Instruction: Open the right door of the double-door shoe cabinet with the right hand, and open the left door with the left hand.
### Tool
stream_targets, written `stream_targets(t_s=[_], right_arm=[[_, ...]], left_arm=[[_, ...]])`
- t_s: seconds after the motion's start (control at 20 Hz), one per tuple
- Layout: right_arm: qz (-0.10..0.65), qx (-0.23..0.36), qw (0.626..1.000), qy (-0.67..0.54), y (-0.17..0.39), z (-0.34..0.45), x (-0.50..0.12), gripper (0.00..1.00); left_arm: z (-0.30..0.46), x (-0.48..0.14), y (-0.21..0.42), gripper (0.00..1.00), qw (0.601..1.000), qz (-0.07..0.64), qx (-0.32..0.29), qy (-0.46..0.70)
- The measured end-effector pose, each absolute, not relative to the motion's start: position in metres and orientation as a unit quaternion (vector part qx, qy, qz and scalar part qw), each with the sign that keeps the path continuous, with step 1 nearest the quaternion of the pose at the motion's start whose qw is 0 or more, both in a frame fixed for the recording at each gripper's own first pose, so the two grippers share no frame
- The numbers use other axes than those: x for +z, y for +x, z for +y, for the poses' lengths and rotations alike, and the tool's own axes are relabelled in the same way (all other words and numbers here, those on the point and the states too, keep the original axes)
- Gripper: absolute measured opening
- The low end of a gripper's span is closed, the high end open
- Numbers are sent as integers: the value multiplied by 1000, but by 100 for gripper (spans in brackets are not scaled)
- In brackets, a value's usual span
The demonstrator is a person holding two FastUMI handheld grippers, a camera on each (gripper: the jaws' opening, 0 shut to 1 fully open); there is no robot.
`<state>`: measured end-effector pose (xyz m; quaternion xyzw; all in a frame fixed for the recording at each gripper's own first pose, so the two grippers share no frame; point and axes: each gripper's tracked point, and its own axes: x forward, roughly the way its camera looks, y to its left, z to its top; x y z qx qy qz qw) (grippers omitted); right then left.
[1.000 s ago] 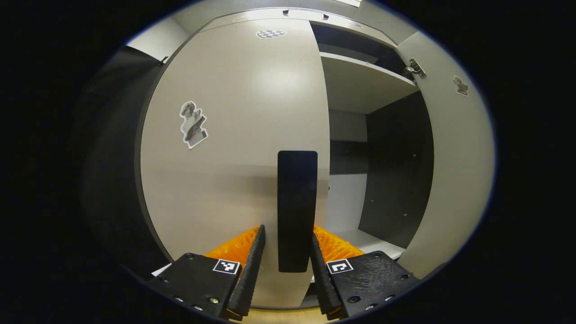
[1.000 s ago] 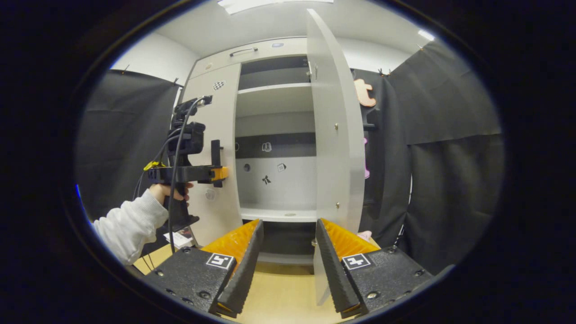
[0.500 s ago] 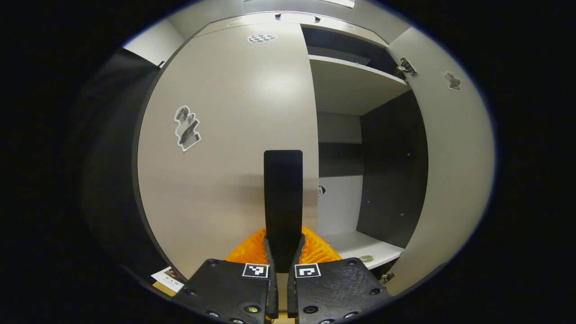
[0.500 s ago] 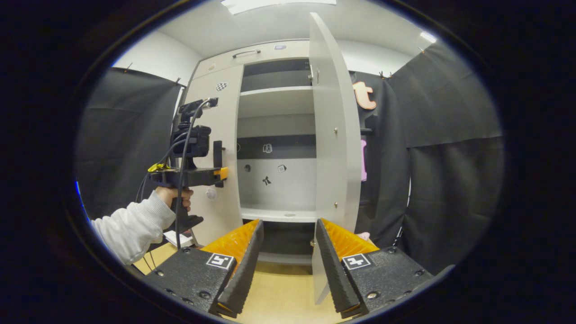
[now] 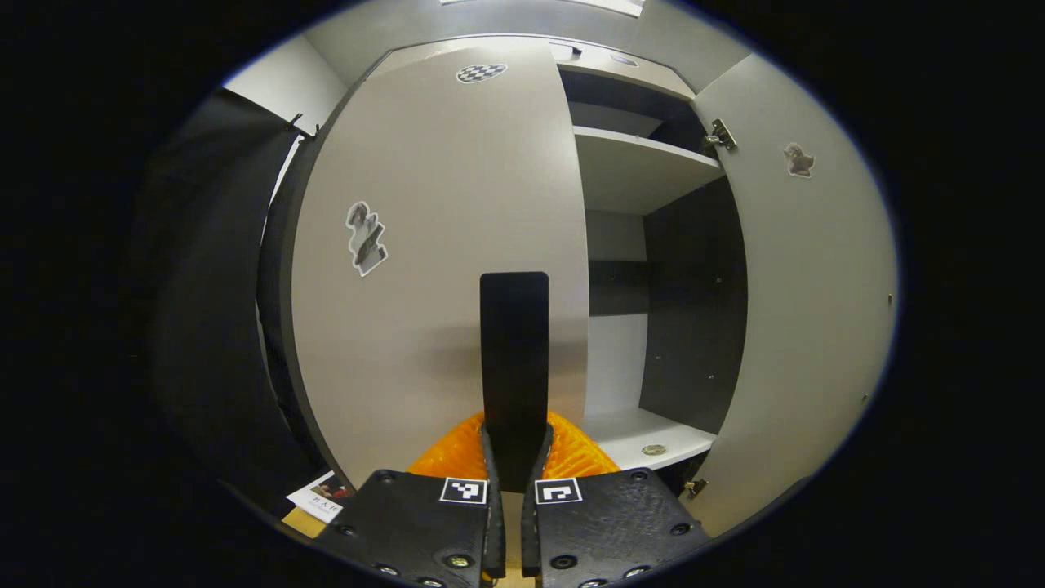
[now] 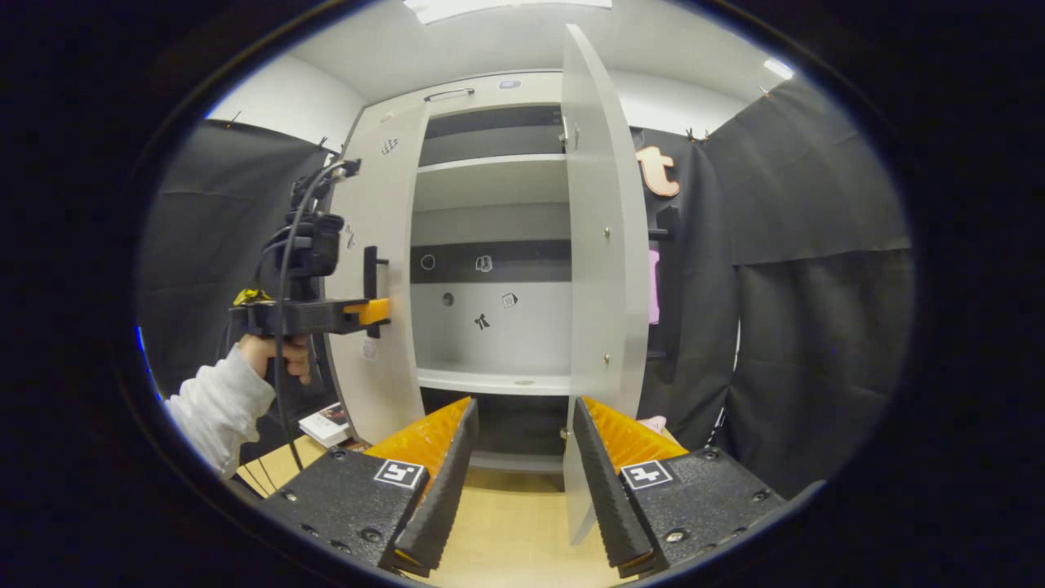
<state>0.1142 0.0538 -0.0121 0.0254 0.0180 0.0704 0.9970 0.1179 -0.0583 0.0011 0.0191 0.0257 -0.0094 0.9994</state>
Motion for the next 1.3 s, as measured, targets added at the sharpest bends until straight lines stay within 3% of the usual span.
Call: stream_targets(t_s=[1.3], right_arm=[[23, 67, 997, 7, 134, 93, -15, 75]], left_arm=[[53, 10, 21, 5, 999, 3, 45, 2]])
